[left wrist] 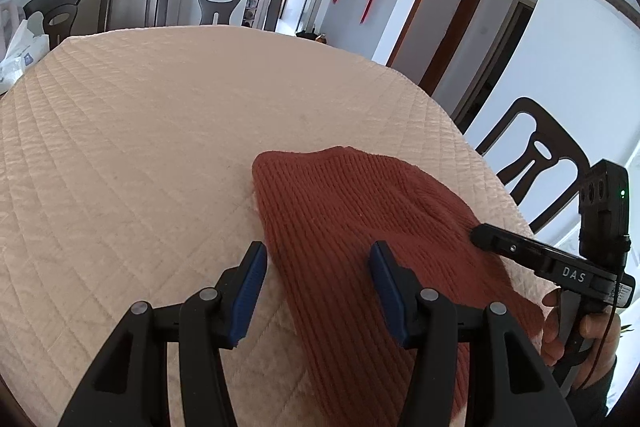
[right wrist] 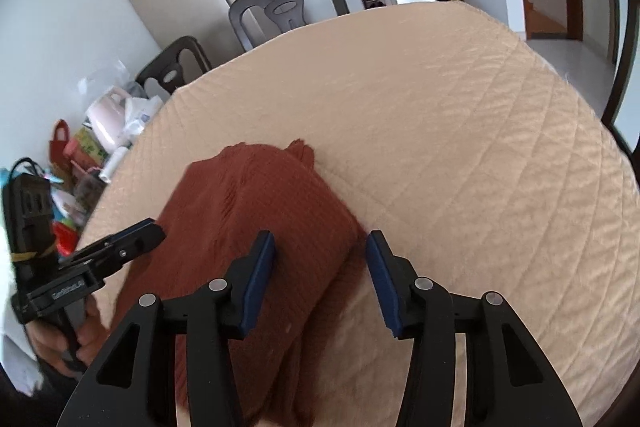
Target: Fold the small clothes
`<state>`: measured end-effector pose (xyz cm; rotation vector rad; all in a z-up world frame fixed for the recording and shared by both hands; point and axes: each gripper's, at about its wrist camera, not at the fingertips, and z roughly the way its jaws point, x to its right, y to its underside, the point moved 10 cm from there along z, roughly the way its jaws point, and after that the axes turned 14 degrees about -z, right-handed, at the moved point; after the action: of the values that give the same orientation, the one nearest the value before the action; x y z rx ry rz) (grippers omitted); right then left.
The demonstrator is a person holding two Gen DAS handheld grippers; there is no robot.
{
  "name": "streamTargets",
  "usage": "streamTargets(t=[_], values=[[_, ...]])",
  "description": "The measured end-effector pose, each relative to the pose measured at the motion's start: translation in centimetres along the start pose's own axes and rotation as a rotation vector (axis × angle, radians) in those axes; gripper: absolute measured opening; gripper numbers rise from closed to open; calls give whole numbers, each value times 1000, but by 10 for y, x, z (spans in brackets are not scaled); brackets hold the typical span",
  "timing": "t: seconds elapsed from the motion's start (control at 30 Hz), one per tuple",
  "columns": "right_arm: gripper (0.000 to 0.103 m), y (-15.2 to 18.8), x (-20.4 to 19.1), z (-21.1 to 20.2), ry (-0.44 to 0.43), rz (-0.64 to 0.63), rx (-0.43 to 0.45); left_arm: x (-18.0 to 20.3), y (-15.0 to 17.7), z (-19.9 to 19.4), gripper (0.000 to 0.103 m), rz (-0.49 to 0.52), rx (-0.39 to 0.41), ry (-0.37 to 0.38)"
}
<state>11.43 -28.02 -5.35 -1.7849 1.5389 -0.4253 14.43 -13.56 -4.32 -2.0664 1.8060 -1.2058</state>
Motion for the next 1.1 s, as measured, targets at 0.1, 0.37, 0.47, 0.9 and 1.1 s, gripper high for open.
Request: streamTargets(t=[0.1,0.37,0.47,0.9,1.1], values=[[49,12,-4,0,-66,27,-18,-2,5,-3,57,-12,-17,27],[51,15,-7,4,-152,68,-8,1,16,10,59,-42,-55,57],[46,13,-5,5,-184,110,-10,2,18,16,61,-47,-70,60],[22,-2,-29,-11,-215,60,24,18,8,-5,35,11,-29,86],[21,-17,-56,-7,-252,11,37,14,-8,-27,34,29,14,101]])
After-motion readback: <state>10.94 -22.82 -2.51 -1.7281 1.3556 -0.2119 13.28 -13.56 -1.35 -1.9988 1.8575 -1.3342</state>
